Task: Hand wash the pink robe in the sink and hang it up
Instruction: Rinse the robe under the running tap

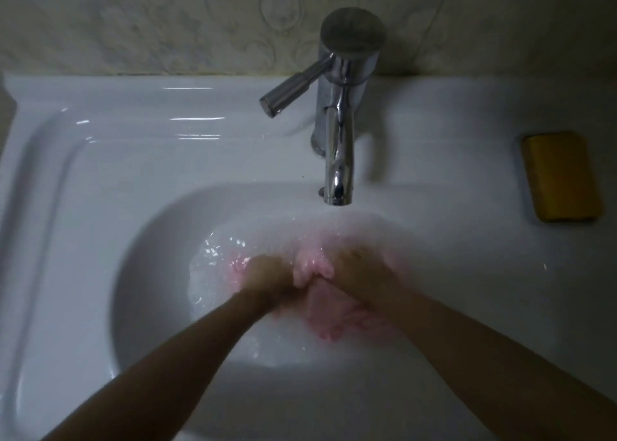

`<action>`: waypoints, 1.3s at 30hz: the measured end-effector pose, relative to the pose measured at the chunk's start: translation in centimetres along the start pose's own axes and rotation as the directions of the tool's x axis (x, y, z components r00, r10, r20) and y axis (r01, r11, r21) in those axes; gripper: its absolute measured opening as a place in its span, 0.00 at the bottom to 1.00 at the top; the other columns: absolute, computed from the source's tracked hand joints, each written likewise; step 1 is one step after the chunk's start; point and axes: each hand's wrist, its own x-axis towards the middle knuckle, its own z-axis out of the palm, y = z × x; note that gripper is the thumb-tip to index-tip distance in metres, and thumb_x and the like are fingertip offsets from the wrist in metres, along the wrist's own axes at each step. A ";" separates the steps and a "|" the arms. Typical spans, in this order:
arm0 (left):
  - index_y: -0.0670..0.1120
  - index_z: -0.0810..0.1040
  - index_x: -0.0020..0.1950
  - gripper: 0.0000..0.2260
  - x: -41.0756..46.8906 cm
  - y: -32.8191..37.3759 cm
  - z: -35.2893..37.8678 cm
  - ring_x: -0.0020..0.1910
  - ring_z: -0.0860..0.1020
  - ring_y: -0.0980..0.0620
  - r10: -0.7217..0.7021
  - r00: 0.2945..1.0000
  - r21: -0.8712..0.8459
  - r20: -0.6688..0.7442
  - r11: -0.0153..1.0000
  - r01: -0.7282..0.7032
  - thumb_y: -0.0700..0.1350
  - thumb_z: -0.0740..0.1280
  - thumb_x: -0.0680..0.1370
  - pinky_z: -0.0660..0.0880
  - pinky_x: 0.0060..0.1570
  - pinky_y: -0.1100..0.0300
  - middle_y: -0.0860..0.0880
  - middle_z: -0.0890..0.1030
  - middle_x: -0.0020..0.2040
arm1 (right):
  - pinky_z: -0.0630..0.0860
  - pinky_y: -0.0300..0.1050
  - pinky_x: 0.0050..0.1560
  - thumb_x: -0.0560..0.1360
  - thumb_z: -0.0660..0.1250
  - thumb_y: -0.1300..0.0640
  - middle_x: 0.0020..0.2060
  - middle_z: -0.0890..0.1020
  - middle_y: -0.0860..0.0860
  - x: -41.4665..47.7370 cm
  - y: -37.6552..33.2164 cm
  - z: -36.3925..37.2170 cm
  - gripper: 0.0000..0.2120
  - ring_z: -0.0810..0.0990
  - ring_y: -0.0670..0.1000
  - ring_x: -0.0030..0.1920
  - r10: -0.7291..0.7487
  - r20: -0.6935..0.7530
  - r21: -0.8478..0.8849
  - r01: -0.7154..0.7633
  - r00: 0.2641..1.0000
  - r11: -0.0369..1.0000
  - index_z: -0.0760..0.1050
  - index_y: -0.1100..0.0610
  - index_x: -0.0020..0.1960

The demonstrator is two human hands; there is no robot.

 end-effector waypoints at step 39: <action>0.41 0.78 0.57 0.21 -3.7 -0.2 8.2 0.60 0.75 0.45 0.065 0.951 -0.134 -0.302 0.985 -0.110 0.54 0.57 0.76 0.68 0.63 0.55 0.43 0.78 0.57 | 0.75 0.40 0.32 0.68 0.60 0.42 0.43 0.82 0.51 -8.5 -5.9 5.8 0.17 0.81 0.53 0.38 0.047 -0.475 0.180 0.044 0.879 0.983 0.81 0.52 0.43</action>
